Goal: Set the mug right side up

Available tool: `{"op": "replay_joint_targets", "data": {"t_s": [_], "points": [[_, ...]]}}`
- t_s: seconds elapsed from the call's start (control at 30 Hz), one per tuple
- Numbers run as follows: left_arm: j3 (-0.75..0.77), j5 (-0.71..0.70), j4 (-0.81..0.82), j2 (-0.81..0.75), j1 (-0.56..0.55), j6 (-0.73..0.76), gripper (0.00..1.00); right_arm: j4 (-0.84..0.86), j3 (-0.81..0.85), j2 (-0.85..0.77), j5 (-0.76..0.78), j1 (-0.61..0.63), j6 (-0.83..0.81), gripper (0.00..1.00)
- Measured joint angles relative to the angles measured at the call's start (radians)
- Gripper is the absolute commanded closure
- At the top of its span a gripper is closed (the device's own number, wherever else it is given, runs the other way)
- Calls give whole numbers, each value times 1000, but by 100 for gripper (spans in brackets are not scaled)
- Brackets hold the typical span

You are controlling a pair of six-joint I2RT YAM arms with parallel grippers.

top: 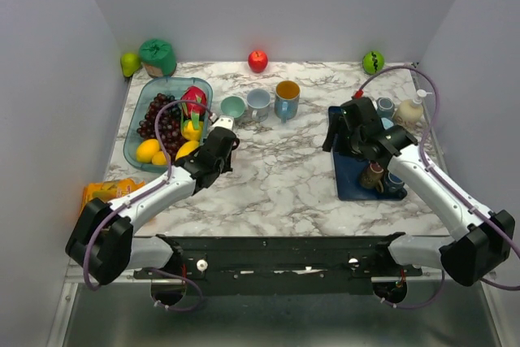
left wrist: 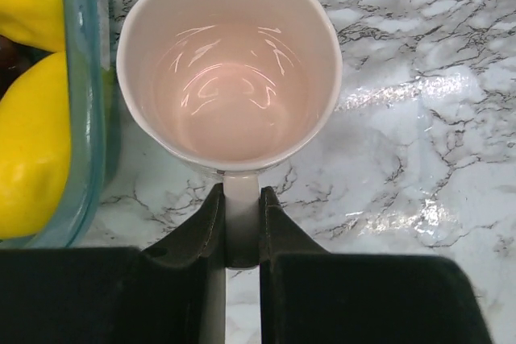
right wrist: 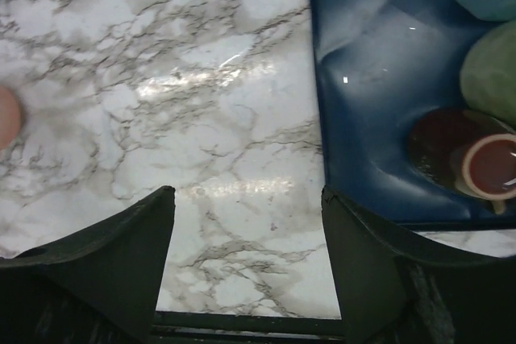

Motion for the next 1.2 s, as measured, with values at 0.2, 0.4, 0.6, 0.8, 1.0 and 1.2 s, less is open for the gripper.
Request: {"op": "replay_joint_targets", "data": {"t_s": [0.2,0.4,0.6,0.8,1.0,1.2], "points": [[7,16,111,112,19,-19,100,-52,-48,-63,59,-72,8,18],[7,23,175,149,58,-67,67,-91,-53,-103,85,-98,11,16],[6,21,160,145,62,-100,37,-156,-53,-109,142,-108,31,11],[7,23,135,84,62,-110,27,-231,-64,-109,203,-120,79,9],[17,42,80,-28,62,-123,15,-265,-154,-111,230,-121,117,4],[27,93,31,-153,62,-138,4,-261,-209,-86,240,-131,127,3]]}}
